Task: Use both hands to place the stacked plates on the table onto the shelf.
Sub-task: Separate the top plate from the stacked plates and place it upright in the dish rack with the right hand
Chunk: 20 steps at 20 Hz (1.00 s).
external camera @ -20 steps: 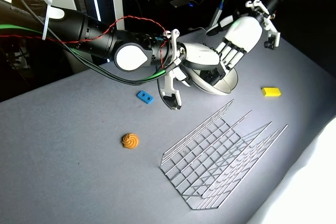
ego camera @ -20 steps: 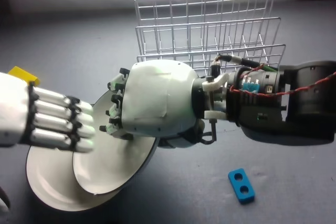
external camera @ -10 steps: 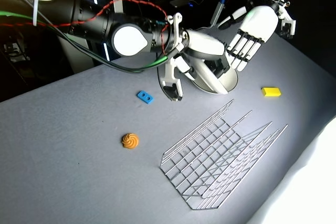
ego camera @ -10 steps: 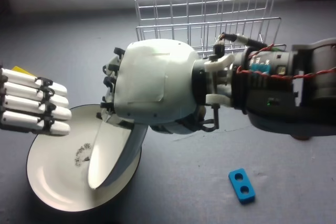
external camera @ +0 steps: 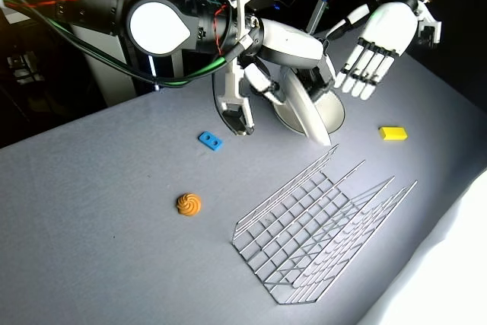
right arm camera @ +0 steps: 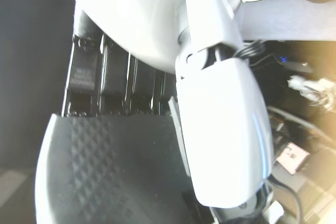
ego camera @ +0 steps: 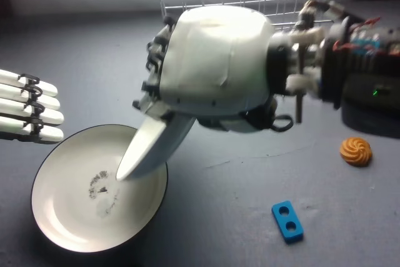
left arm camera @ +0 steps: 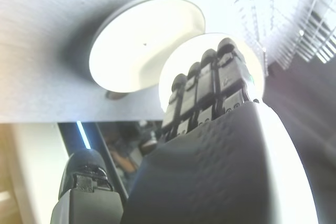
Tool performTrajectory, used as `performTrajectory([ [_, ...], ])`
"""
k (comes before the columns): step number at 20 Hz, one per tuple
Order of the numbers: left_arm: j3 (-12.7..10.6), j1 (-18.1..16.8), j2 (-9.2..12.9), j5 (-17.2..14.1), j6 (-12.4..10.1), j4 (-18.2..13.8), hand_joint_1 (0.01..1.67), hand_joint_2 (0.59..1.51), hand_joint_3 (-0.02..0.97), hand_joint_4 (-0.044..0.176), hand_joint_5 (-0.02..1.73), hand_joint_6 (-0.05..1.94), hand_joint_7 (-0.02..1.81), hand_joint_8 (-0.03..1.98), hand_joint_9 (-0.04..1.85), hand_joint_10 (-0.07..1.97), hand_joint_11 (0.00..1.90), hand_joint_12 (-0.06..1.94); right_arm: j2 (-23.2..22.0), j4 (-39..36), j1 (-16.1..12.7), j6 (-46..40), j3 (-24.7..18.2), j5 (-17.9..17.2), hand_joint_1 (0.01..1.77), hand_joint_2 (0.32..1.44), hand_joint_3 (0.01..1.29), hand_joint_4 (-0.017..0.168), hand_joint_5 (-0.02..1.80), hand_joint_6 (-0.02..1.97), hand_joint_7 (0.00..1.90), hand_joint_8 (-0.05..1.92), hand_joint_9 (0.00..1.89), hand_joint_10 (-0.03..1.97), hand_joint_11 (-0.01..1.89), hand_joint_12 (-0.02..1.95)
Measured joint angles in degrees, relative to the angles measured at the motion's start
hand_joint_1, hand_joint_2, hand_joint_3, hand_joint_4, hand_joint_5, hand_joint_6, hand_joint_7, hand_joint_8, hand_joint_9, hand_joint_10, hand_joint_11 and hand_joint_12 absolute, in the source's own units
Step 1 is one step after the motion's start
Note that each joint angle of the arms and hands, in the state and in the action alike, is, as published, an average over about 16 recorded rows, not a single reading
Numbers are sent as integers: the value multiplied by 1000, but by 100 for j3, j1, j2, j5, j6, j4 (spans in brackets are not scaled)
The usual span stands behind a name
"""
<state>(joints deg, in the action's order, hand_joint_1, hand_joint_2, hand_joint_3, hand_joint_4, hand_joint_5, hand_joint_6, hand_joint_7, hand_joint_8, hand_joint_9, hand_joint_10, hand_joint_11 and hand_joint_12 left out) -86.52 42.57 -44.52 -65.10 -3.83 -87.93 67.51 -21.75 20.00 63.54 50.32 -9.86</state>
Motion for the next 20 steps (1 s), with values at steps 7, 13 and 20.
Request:
performTrajectory([
  [7, -140, 37, 11, -114, -13, -11, 18, 1049, 1, -2, 21, 15, 20, -13, 20, 4, 16, 2, -421, 91, -425, -293, -283, 257, 1327, 1065, 17, -1, 801, 1012, 897, 1150, 803, 1446, 637, 1610],
  [13, -165, 79, 12, -161, -14, -10, 18, 1050, 1, -2, 21, 16, 19, -13, 20, 4, 16, 2, -735, -290, -809, -1256, -436, 270, 1328, 1065, 16, -3, 804, 1000, 895, 1138, 800, 1442, 614, 1633],
  [20, -167, 106, 12, -171, -14, -8, 17, 1045, 1, -1, 21, 16, 16, -13, 20, 4, 15, 2, -997, -1562, -1265, -3754, -288, -126, 1328, 1065, 15, -5, 815, 984, 898, 1117, 809, 1426, 610, 1619],
])
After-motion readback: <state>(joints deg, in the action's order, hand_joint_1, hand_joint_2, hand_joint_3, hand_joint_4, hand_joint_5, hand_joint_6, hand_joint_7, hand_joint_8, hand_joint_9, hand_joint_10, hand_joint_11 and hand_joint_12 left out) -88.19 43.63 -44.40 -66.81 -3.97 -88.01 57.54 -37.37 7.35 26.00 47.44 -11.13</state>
